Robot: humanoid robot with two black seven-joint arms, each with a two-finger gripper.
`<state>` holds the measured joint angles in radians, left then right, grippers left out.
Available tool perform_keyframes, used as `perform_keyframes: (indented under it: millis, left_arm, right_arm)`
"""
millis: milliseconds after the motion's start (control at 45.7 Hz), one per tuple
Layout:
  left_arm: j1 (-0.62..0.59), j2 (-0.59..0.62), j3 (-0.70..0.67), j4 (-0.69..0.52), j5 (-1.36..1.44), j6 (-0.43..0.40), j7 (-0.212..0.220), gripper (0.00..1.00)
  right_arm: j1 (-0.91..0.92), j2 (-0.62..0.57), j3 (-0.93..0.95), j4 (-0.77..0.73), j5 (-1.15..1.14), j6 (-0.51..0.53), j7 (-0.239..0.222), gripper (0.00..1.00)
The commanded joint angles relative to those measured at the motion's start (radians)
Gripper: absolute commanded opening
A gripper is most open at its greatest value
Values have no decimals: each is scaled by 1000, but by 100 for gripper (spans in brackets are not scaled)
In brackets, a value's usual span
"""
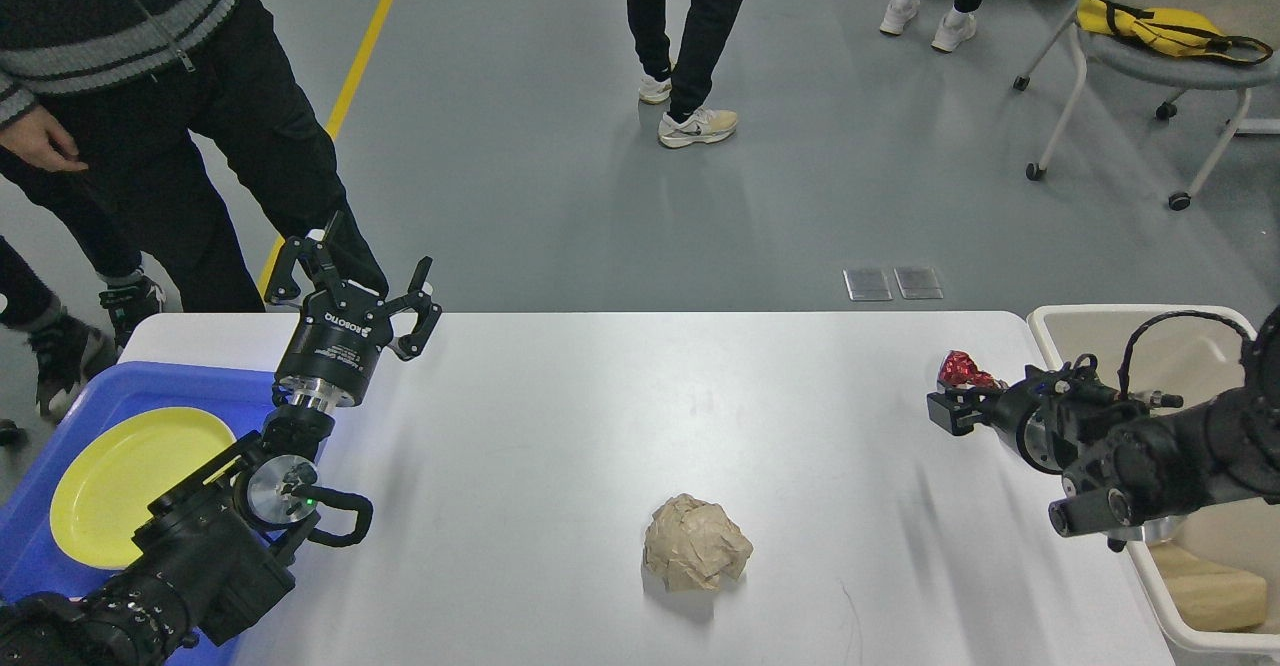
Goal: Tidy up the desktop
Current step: 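Lower the right gripper onto the red toy and grasp it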
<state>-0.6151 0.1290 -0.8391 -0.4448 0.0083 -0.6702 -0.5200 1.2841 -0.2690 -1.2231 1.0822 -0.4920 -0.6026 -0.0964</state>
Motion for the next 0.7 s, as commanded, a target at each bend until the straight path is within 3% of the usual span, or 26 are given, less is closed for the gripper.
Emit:
perform_keyframes:
  millis: [0,263,678]
  left_arm:
    - [0,0,0,0,-1,0,0,100]
    - [0,0,0,0,-1,0,0,100]
    - [0,0,0,0,-1,0,0,100]
  right_arm:
    - [-75,28,-24,-97,-4,-11,3,100]
    - [-223,96,-84,-333,1,-11,6,100]
    - [-355,131,-191,-535,82,20,4,100]
